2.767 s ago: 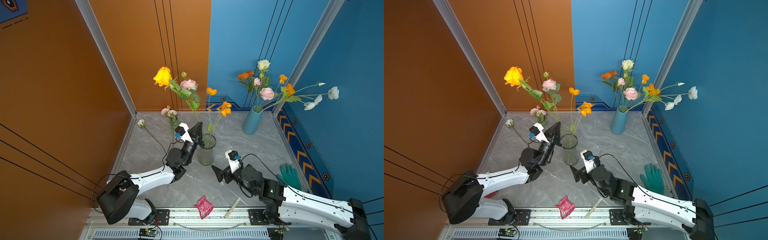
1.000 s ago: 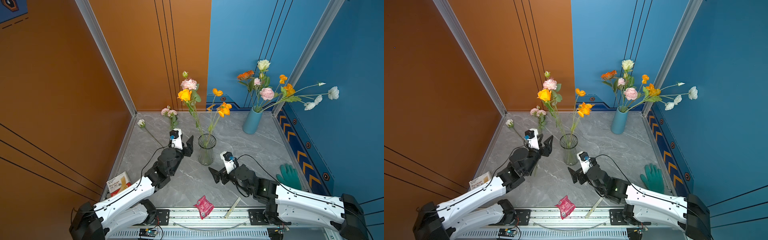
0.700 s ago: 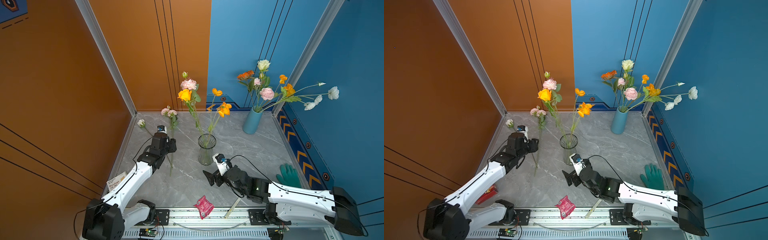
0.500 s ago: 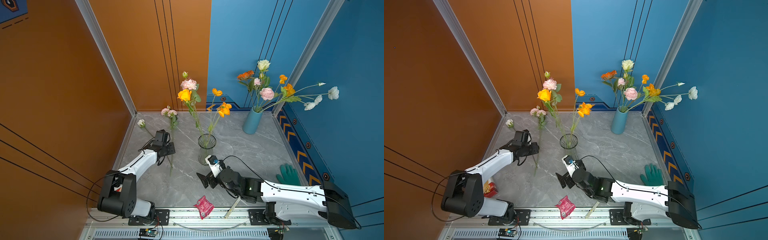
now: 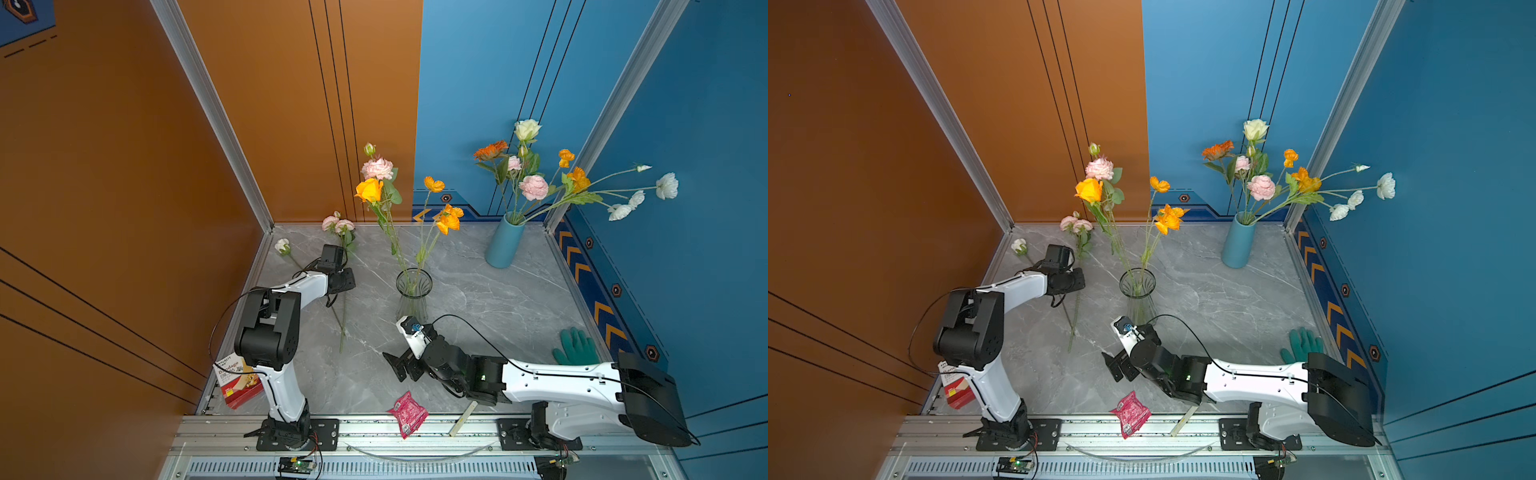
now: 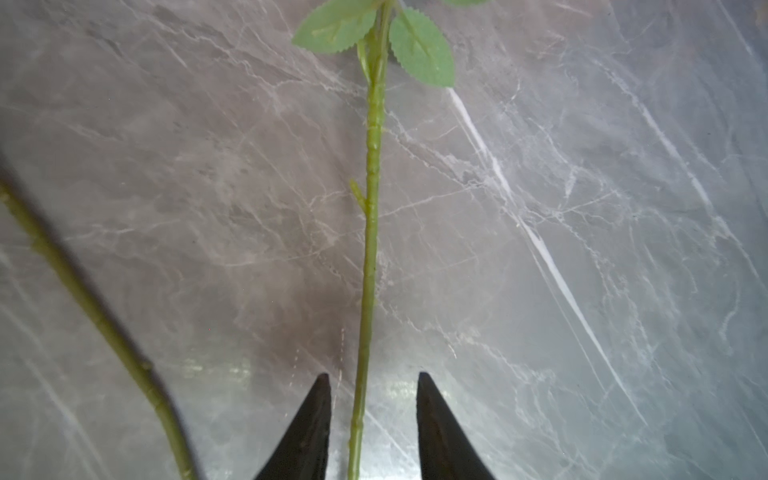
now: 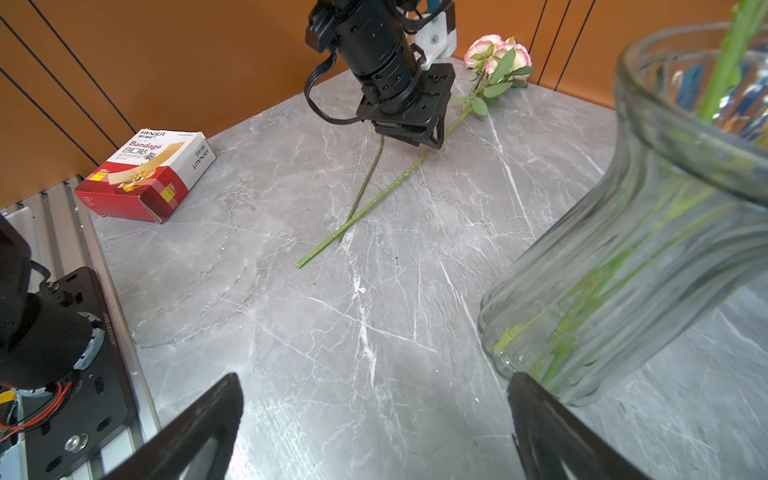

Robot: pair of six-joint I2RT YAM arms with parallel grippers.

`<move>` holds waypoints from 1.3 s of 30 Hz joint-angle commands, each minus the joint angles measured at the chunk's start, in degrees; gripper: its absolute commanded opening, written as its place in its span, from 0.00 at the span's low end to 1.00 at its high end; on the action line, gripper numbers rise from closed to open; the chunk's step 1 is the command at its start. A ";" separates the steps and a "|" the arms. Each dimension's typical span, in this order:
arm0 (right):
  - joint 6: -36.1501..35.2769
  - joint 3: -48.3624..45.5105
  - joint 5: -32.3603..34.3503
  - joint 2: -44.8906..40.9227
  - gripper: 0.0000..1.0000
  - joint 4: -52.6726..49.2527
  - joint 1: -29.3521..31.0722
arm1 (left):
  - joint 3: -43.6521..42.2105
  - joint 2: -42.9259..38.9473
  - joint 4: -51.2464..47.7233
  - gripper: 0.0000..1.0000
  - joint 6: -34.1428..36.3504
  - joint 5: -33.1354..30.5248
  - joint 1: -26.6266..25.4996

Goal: Arrange the flowers into the vase
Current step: 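Close the left gripper on the pink rose stem on the table, then lift the pink rose with the left gripper up over the glass vase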

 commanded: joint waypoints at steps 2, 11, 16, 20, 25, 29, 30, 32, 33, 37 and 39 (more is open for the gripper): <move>-0.02 0.80 -1.96 -1.13 1.00 0.42 -1.95 | 2.31 2.37 -0.81 0.33 -0.13 -1.16 0.42; -0.19 0.26 -4.02 -1.23 1.00 1.14 -3.65 | 4.14 5.47 -4.28 0.12 -1.28 -1.28 0.17; -0.18 0.44 -4.90 -1.11 1.00 0.94 -3.74 | 3.07 3.14 -4.24 0.00 -1.49 -1.49 0.08; -0.15 0.10 -4.13 -2.44 1.00 0.41 -3.60 | 0.96 -2.22 -4.22 0.00 -2.57 -1.15 0.16; 0.33 -1.10 -2.14 -4.61 1.00 0.20 -2.57 | -3.23 -12.90 -3.01 0.00 -2.56 -0.44 0.17; 0.58 -1.40 -0.63 -6.28 1.00 -0.84 -1.89 | -7.60 -22.17 -2.67 0.00 -2.55 -1.81 0.57; 0.60 -1.67 -0.28 -6.85 1.00 -0.95 -1.79 | -8.85 -24.68 -2.63 0.00 -2.43 -2.39 0.69; 0.68 -2.22 0.31 -7.91 1.00 -0.96 -1.70 | -10.69 -29.31 -2.81 0.00 -2.30 -3.48 1.14; 0.88 -2.58 0.50 -8.63 1.00 -0.95 -1.70 | -11.51 -31.78 -3.07 0.00 -2.21 -4.03 1.49; 1.30 -2.84 1.15 -10.26 1.00 -2.45 -1.52 | -15.03 -40.83 -2.71 0.00 -2.29 -4.64 2.48; 1.52 -3.01 1.78 -11.01 1.00 -3.10 -1.27 | -16.47 -44.89 -2.19 0.00 -2.59 -5.17 2.66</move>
